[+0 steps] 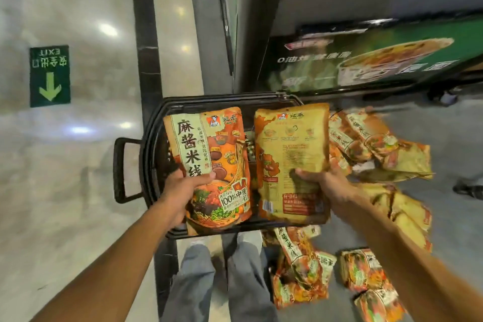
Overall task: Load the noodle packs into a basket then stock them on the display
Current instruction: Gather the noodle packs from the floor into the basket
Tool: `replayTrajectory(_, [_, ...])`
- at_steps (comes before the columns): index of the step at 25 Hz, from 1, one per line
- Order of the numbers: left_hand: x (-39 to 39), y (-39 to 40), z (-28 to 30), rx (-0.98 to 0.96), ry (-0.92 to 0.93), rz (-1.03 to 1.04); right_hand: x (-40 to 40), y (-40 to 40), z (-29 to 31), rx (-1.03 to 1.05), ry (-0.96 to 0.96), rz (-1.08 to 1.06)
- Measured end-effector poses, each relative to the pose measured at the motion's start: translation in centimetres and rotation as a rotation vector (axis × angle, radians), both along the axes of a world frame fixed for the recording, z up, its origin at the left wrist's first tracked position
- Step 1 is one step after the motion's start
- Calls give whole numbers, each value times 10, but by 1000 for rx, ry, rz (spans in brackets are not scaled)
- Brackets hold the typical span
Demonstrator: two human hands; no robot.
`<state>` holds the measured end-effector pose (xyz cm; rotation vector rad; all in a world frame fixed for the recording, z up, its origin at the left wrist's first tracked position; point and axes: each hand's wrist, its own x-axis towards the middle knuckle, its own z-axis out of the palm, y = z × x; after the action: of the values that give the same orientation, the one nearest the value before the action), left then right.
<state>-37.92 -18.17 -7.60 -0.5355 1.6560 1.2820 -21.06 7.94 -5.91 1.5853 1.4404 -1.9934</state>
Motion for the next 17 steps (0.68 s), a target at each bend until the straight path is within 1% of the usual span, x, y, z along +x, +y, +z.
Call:
replayTrajectory(5, [-11, 28, -140, -68, -45, 25, -35, 17, -152, -72, -63, 83])
replayTrajectory(8, [-23, 30, -205, -124, -61, 38, -50, 22, -214, -101, -128, 114])
replayTrajectory(12, [-30, 15, -284, -190, -78, 17, -62, 14, -281, -157, -241, 200])
replayTrajectory(15, [-29, 6, -317, -228, -131, 32, -63, 5, -309, -211, -305, 206])
replayTrajectory(17, [-29, 9, -330, -215, -148, 14, -63, 3, -323, -173, -338, 186])
